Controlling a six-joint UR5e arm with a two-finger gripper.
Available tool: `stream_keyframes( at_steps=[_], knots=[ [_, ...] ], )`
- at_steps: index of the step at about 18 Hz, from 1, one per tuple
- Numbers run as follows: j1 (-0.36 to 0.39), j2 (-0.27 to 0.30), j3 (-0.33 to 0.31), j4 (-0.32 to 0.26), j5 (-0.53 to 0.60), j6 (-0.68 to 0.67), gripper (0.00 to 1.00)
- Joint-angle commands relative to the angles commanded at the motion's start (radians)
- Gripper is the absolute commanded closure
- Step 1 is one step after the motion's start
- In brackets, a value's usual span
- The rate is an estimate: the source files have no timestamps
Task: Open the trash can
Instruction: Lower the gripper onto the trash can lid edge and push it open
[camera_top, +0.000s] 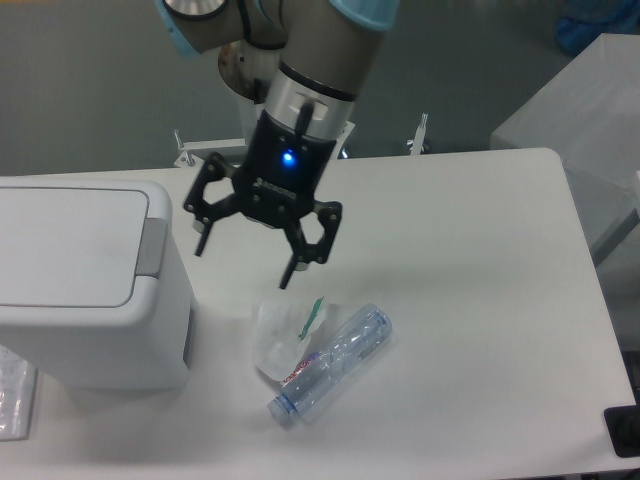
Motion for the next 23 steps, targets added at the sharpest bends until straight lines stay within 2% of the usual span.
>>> stream_keyframes(
  at_steps=[7,10,11,13,19,23],
  knots=[
    [-0.002,0.017,-0.021,0.002,0.003,-0.143,0.00],
    [-0.002,0.069,-0.104,0.012,0.005,-0.126,0.00],
    [-0.002,0.083,-0.130,0.038,0.005,-0.114,0.00],
    [-0.002,0.084,-0.156,0.078,0.005,-0.106,0.00],
    [-0.014,0.080,-0.209,0.081,0.015,-0.105,0.00],
    [-0.074,0.049,-0.215,0.083,0.087,-0.106,0.00]
  ],
)
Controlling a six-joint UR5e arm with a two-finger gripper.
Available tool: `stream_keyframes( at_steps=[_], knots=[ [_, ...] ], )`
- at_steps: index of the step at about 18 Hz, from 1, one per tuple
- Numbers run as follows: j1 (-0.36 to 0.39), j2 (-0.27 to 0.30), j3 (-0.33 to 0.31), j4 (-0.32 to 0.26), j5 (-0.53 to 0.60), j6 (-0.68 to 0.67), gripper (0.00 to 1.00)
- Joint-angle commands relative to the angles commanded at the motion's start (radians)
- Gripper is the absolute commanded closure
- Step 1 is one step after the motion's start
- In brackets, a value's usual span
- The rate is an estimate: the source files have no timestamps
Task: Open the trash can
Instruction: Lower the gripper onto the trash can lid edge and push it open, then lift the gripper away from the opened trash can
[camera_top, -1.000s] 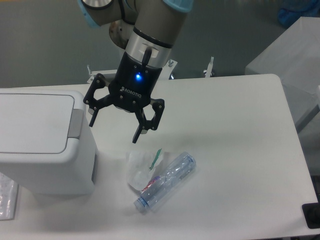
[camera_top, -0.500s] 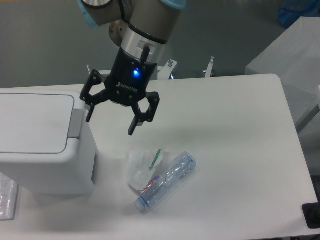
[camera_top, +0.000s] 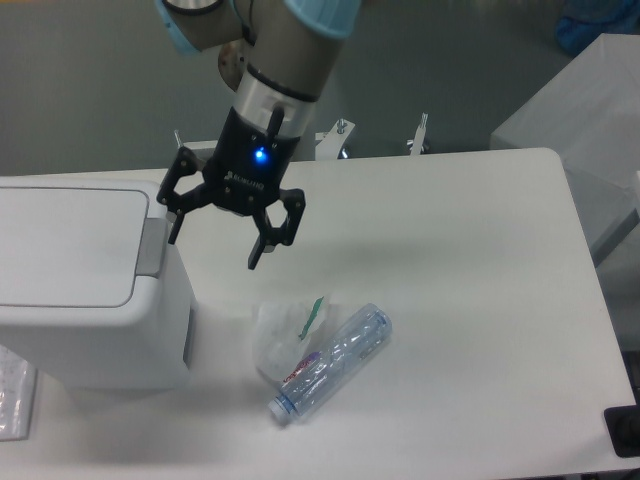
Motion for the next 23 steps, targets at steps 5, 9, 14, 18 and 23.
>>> stream_keyframes(
  at_steps=[5,9,14,18,23],
  knots=[
    [-0.009,-0.008,0.000,0.000,0.000,-0.009,0.00],
    [-0.008,-0.006,0.002,0.000,0.000,-0.011,0.00],
    [-0.006,0.001,0.034,-0.002,-0.005,-0.012,0.00],
    [0.024,-0.002,0.101,0.002,0.000,0.003,0.00],
    [0.124,-0.037,0.160,0.028,0.011,0.164,0.00]
  ],
)
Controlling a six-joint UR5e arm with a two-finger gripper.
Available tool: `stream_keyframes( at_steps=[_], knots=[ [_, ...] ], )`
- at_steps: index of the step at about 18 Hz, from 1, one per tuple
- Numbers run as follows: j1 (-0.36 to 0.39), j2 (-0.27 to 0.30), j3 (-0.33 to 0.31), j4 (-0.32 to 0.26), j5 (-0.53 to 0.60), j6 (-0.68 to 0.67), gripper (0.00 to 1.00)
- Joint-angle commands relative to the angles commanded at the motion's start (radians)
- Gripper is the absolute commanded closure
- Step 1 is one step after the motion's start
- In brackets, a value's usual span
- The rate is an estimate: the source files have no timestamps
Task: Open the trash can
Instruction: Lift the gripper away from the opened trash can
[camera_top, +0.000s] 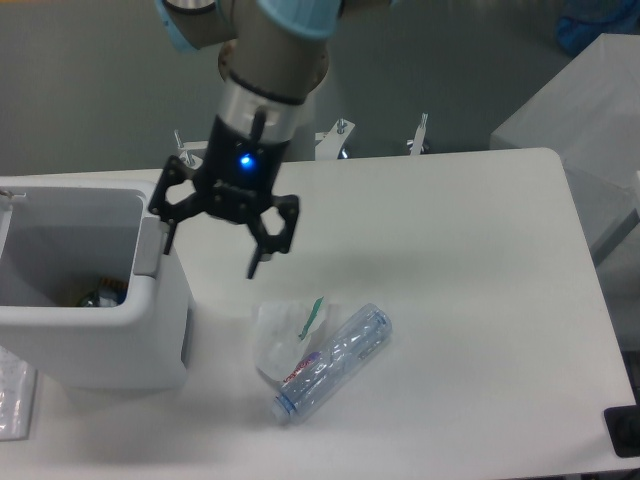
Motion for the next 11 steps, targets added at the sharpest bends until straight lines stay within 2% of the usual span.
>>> stream_keyframes(
  at_steps=[3,5,8,11],
  knots=[
    [0.057,-0.031,-0.012,-0.001,0.139,0.184,0.00],
    [0.062,-0.083,-0.003,0.000,0.224,0.252,0.00],
    [0.117,-0.156,0.017,0.015,0.256,0.306,0.00],
    [0.163,-0.175,0.021,0.011,0.256,0.443,0.00]
  ],
)
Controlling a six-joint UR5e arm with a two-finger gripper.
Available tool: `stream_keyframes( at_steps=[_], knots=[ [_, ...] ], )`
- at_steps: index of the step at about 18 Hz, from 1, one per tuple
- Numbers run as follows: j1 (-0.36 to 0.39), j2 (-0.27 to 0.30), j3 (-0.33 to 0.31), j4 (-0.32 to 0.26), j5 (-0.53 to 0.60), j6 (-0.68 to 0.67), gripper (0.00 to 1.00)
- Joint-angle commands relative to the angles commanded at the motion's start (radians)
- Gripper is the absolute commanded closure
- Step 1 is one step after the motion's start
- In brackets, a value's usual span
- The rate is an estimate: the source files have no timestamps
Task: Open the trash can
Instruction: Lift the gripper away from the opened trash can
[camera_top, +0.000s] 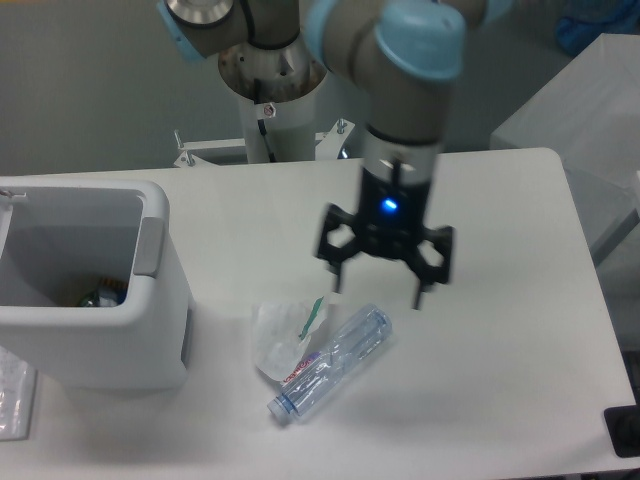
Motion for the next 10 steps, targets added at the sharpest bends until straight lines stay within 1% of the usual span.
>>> stream_keyframes(
  at_steps=[3,4,6,7,8,10],
  knots=[
    [0.032,-0.046,0.005,0.002,0.006,0.163,0.00],
    [0.040,-0.057,0.015,-0.014,0.038,0.227,0.00],
    [0.057,-0.057,0.018,-0.053,0.165,0.373,0.00],
    [0.063,-0.063,0.029,-0.076,0.210,0.417,0.00],
    [0.063,-0.078,0.040,-0.087,0.222,0.433,0.00],
    [0.063,-0.101,0.046,-0.081,0.232,0.435,0.00]
  ],
)
